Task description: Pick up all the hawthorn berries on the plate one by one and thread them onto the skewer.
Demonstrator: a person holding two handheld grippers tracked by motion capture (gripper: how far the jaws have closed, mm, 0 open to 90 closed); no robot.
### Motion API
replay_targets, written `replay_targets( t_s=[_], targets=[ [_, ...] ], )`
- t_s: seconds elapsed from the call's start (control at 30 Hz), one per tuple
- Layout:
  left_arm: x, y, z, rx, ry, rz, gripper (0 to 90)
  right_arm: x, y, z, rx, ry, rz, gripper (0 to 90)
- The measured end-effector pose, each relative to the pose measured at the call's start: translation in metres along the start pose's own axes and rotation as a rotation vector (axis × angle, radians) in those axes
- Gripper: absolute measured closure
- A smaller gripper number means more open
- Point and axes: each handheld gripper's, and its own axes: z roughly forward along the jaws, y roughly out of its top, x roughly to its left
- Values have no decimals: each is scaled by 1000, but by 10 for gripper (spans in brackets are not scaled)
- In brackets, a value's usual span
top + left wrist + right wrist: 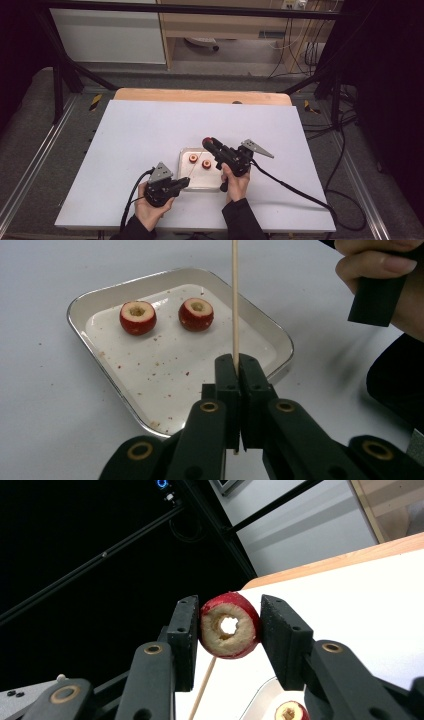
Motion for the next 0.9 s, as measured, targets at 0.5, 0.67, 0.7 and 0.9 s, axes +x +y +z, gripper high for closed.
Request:
replay_targets(
  t_s=[0.5, 0.67, 0.7, 0.9],
  targets=[
    [-1, 0, 3, -18, 8, -29, 885, 1, -12, 2, 4, 6, 16, 611],
    [-1, 0, 3, -24, 12, -29, 885, 2, -16, 2, 14, 18, 30, 611],
    [-1, 0, 3, -24, 13, -29, 885, 3, -17, 2, 16, 19, 31, 611],
    [0, 0, 5, -16, 17, -30, 886, 4, -27, 2, 36, 17, 38, 612]
  ],
)
